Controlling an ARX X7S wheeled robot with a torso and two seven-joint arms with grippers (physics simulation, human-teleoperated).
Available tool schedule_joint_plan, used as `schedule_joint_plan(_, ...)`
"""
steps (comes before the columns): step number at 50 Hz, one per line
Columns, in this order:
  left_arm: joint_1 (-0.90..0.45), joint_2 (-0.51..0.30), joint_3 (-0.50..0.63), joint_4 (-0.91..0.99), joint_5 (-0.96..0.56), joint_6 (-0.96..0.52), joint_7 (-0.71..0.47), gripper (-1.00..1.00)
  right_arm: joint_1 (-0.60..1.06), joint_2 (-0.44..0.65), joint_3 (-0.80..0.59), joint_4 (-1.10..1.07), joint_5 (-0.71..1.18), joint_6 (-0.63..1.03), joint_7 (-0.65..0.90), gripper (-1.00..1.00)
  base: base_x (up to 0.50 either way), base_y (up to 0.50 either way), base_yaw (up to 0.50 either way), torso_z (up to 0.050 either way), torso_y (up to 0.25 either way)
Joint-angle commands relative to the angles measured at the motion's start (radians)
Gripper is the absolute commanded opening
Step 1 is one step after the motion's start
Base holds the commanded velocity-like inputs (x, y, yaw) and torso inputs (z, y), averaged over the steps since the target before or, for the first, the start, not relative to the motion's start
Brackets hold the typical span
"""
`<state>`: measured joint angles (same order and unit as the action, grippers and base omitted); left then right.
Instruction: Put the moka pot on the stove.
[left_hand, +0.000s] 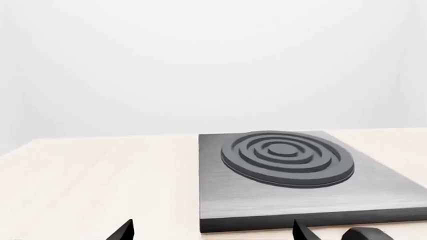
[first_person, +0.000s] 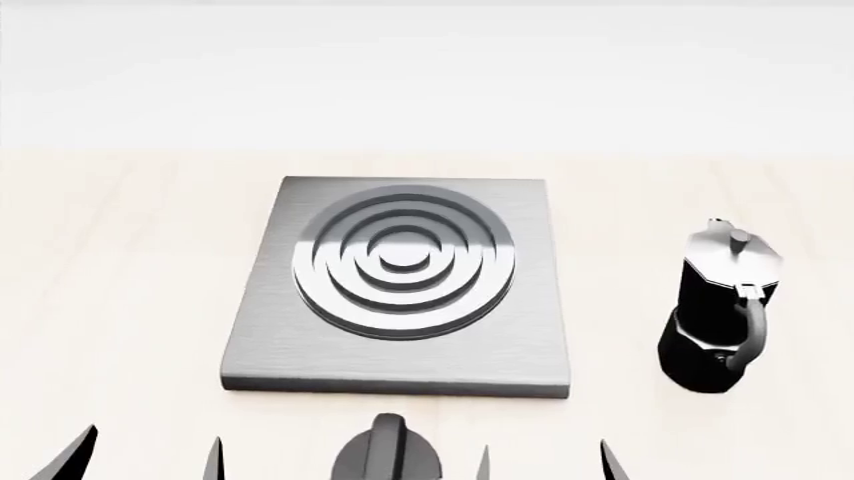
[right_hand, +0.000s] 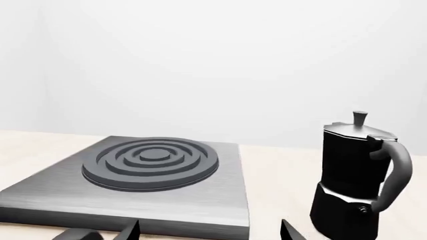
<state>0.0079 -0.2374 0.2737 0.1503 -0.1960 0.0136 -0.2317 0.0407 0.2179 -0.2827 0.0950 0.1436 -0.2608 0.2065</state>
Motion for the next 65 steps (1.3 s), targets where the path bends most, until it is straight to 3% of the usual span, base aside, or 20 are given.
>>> schedule_joint_plan(1, 0.001, -0.005, 0.005, -0.001, -0.005, 0.003, -0.004, 1.00, 0.001, 0.004, -0.006, 0.001, 0.005, -0.001, 0.003, 1.00, 0.00, 0.10, 0.00, 0.000, 0.000)
schedule_joint_plan(48, -0.009, -0.018, 0.020, -0.013, -0.019, -0.004, -0.025, 1.00, -0.001, 0.005, -0.007, -0.008, 0.071, 0.018, 0.027, 1.00, 0.00, 0.05, 0.00, 0.000, 0.000)
schedule_joint_plan(49, 0.031, 0.215, -0.232, 0.001, 0.182, -0.058, 0.249, 1.00, -0.035, -0.207, 0.268, -0.095, -0.113, 0.261, -0.227, 1.00, 0.00, 0.00, 0.00, 0.000, 0.000)
schedule_joint_plan(51, 0.030, 0.206, -0.221, -0.007, 0.182, -0.052, 0.239, 1.00, -0.034, -0.204, 0.247, 0.007, -0.108, 0.048, -0.226, 1.00, 0.00, 0.00, 0.00, 0.000, 0.000)
schedule_joint_plan(65, 0.041, 0.172, -0.193, 0.001, 0.147, -0.045, 0.211, 1.00, 0.071, -0.117, 0.254, -0.067, -0.141, 0.217, -0.151, 1.00, 0.00, 0.00, 0.00, 0.000, 0.000)
